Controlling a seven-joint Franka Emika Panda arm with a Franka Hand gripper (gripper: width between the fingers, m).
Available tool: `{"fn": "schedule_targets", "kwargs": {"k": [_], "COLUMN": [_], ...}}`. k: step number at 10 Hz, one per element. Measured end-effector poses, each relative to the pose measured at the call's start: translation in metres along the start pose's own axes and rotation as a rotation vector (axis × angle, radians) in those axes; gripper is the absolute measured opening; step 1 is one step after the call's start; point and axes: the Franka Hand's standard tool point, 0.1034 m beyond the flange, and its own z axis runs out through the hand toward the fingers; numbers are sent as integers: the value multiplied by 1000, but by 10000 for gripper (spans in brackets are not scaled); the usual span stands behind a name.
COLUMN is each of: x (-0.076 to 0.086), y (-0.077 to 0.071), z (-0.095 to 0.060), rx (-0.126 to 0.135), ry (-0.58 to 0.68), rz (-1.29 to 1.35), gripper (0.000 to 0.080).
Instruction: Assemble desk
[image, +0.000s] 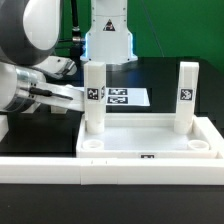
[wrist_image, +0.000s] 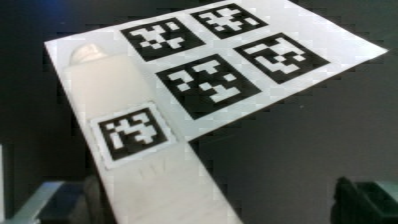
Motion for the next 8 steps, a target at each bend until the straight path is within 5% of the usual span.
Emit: {"fn": "schedule_targets", "kwargs": {"k": [7, 8], "x": [0, 0], "y": [4, 4], "z": [4, 4], "rx": [3, 3], "ry": [-5, -5], "rz": [8, 8], "gripper": [604, 429]}}
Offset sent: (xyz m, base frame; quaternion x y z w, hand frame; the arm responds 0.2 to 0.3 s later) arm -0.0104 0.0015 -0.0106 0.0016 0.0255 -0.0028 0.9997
